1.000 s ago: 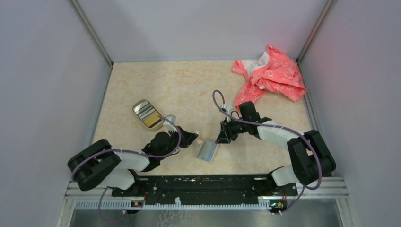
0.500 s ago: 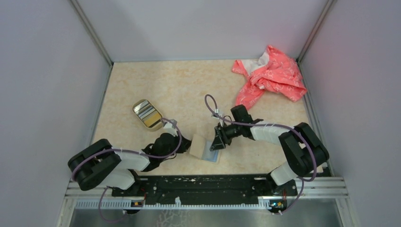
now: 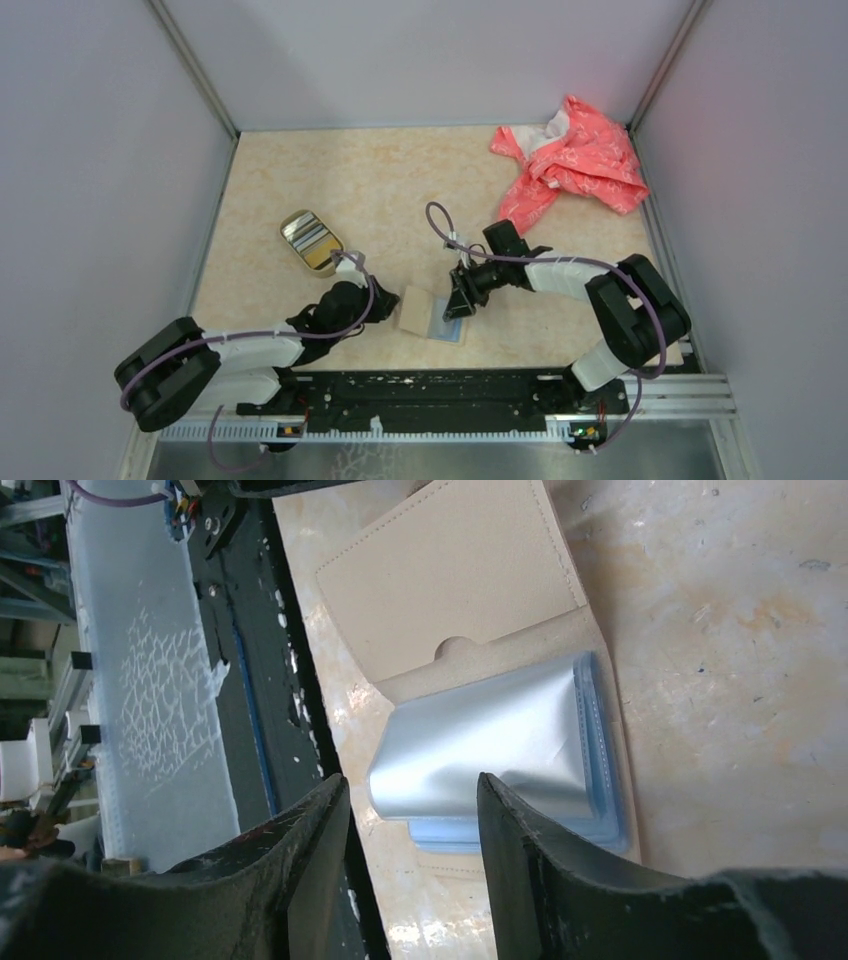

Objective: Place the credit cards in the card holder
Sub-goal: Open the card holder at the center of the board.

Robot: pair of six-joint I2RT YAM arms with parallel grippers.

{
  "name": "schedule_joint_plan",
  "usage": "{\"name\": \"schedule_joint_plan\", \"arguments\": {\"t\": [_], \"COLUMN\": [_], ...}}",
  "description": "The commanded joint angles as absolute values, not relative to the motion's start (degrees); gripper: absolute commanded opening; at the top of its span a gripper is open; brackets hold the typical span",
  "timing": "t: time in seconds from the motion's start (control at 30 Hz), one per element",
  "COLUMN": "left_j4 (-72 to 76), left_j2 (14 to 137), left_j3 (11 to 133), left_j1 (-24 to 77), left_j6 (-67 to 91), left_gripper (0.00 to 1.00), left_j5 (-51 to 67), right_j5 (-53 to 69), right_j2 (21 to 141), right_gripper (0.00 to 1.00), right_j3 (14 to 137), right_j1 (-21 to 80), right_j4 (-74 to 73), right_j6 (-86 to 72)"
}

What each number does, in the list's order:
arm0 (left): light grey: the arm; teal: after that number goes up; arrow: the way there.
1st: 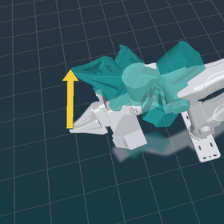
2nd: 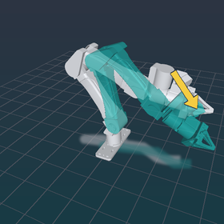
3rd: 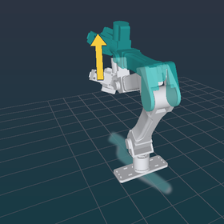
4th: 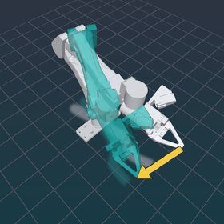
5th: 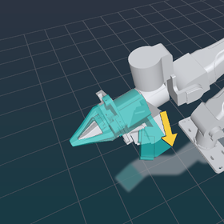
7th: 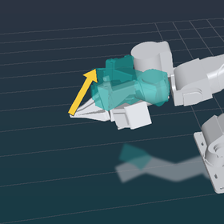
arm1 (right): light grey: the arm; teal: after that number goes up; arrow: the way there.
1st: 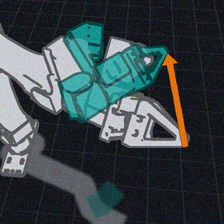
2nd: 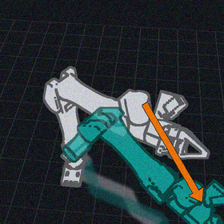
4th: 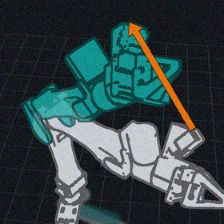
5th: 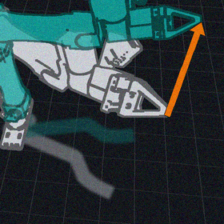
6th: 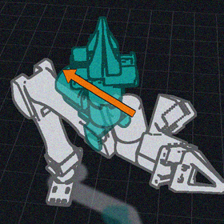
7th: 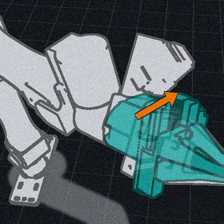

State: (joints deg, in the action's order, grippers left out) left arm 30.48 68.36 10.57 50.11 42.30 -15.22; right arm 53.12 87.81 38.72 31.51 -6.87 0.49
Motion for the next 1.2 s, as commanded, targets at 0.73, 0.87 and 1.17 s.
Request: {"name": "schedule_joint_plan", "arguments": {"t": [0.73, 0.87, 1.17], "left_j4": [31.6, 27.8, 9.0], "left_j2": [18.9, 31.4, 65.5], "left_j3": [0.3, 7.0, 27.5], "left_j1": [50.3, 50.6, 62.2], "left_j6": [35.8, 36.1, 29.6], "left_gripper": [0.51, 0.47, 0.46], "left_j5": [9.4, 20.0, -3.1], "right_j5": [51.0, 51.9, 43.9], "right_j2": [82.4, 84.9, 84.8], "right_gripper": [0.53, 0.29, 0.23], "right_j3": [44.8, 45.0, 45.2], "right_j1": [32.5, 32.7, 33.3], "right_j4": [-17.7, -14.6, -12.9], "right_j6": [19.1, 13.2, 8.3]}}
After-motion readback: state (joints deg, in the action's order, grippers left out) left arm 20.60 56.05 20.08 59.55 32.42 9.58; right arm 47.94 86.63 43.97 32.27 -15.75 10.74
